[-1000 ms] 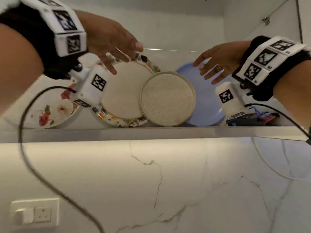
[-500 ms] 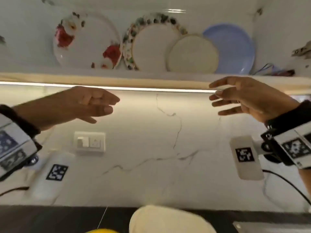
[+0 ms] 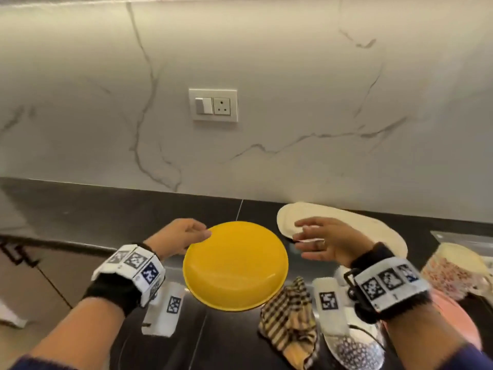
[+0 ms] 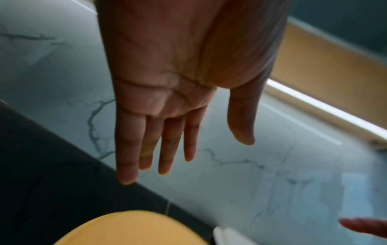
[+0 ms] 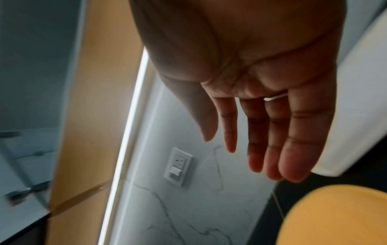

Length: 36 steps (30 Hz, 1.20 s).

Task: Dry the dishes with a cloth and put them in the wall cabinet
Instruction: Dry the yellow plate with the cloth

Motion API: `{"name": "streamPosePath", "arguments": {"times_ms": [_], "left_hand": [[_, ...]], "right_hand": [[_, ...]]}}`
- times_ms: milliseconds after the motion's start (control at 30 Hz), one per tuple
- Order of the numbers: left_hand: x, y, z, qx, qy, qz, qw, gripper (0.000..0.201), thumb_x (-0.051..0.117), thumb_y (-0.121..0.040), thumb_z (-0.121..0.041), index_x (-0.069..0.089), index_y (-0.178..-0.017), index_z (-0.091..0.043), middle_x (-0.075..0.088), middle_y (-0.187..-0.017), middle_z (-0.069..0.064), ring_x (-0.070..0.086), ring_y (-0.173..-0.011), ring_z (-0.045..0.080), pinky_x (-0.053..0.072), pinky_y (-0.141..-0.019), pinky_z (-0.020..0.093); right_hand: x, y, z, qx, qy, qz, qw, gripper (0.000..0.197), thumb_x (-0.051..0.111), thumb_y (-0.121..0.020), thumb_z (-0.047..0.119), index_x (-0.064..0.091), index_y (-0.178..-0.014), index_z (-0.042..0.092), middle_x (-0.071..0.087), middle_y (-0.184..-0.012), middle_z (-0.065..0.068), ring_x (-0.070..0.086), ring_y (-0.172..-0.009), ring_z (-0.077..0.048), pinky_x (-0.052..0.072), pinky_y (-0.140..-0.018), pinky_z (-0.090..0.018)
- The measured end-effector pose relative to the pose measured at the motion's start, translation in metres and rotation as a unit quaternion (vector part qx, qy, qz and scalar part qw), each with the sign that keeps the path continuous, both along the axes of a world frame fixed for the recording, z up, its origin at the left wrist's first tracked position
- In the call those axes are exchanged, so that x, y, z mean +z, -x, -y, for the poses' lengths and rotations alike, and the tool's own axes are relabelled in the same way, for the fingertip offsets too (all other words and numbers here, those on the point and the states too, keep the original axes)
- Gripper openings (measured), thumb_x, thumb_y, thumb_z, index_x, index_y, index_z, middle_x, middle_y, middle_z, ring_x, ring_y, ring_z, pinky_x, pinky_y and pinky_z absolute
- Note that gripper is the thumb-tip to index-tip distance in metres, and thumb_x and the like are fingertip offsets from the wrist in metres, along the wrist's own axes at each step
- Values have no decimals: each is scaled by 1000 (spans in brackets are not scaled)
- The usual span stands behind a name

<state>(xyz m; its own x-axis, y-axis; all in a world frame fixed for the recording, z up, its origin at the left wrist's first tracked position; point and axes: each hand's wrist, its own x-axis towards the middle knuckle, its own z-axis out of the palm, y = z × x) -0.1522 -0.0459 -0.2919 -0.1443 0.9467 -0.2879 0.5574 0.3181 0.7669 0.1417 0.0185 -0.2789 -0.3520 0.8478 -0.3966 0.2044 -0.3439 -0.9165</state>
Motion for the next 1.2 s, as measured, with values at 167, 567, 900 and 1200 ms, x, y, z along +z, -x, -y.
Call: {"name": "streamPosePath", "arguments": {"times_ms": [167,567,900,1200], "left_hand": [[-59,34,-17,-3,103,-30,994,57,55,-91,-34,40,-136,-3,45,-139,13,45,-125,27,37,-100,37],[-97,58,-41,45,108,106,987,34,53,-93,-28,49,-115,-2,55,-120,19,53,-109,29,43,-88,37],[-103,68,-30,70,117,188,973,33,54,-93,-22,47,-120,-5,45,-126,12,44,-120,25,44,-93,36],[-99,74,-17,114,27,324,939,36,49,-92,-34,50,-118,-10,55,-129,10,48,-124,28,45,-95,46]], "right_hand": [[-60,33,-14,-120,113,-22,986,31,39,-99,9,50,-126,-2,49,-77,-12,46,-66,-22,43,-65,-27],[-111,65,-23,-246,153,39,956,33,31,-101,8,44,-129,-4,53,-121,-21,46,-122,-31,34,-102,-40],[-126,61,-37,-220,133,-10,966,30,69,-73,27,54,-84,3,57,-68,-17,59,-67,-32,49,-66,-40],[-86,64,-11,-237,9,-188,953,34,57,-90,18,50,-121,6,70,-86,-8,62,-79,-26,56,-55,-35]]}}
